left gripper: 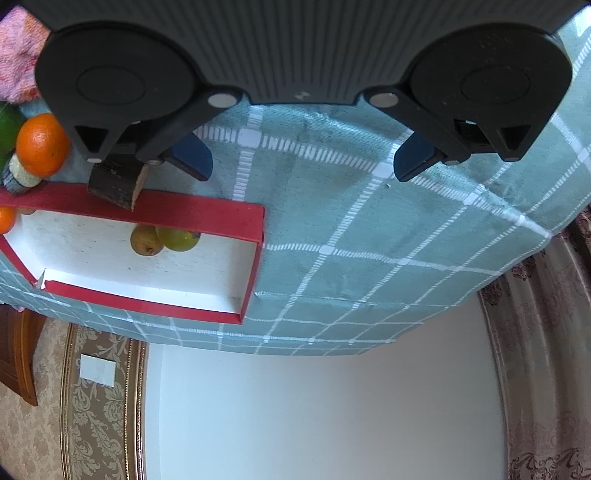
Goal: Organize fruits
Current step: 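Carry the green tomato into the red tray and open the right tool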
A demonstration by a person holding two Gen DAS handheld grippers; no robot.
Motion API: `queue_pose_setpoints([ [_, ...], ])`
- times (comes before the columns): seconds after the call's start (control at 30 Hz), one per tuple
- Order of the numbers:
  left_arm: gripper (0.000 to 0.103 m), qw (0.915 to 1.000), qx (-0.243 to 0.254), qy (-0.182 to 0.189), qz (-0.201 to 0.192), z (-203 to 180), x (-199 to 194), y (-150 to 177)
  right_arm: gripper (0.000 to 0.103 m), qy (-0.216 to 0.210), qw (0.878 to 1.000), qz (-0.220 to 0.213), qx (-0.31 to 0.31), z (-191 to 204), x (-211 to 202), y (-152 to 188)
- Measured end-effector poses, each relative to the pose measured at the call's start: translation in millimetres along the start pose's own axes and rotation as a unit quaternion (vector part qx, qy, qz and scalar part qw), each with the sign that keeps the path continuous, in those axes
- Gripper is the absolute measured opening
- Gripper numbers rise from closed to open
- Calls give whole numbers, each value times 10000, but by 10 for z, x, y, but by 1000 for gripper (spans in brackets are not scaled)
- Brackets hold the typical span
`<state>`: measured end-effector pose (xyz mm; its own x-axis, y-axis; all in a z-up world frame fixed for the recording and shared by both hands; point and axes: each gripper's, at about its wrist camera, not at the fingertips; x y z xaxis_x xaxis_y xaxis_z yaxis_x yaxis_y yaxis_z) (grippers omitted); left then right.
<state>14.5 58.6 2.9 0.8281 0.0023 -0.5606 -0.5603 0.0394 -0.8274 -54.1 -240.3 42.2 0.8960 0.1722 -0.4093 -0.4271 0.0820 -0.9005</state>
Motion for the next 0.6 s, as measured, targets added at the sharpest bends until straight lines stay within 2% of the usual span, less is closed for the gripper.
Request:
queue_pose_setpoints([
  [0.6, 103, 9995, -101, 300, 33, 47, -5, 9, 33, 305, 9979, 565, -4, 97, 735, -173],
])
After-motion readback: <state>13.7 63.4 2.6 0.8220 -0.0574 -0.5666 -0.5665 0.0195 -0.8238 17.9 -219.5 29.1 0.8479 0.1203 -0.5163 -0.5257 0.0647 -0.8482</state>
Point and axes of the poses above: each gripper's, at about its wrist camera, not at the fingertips, and x roughly the way its jaws point, z to its left, y to its underside, and after that the axes turned 1 degree about z, right-handed
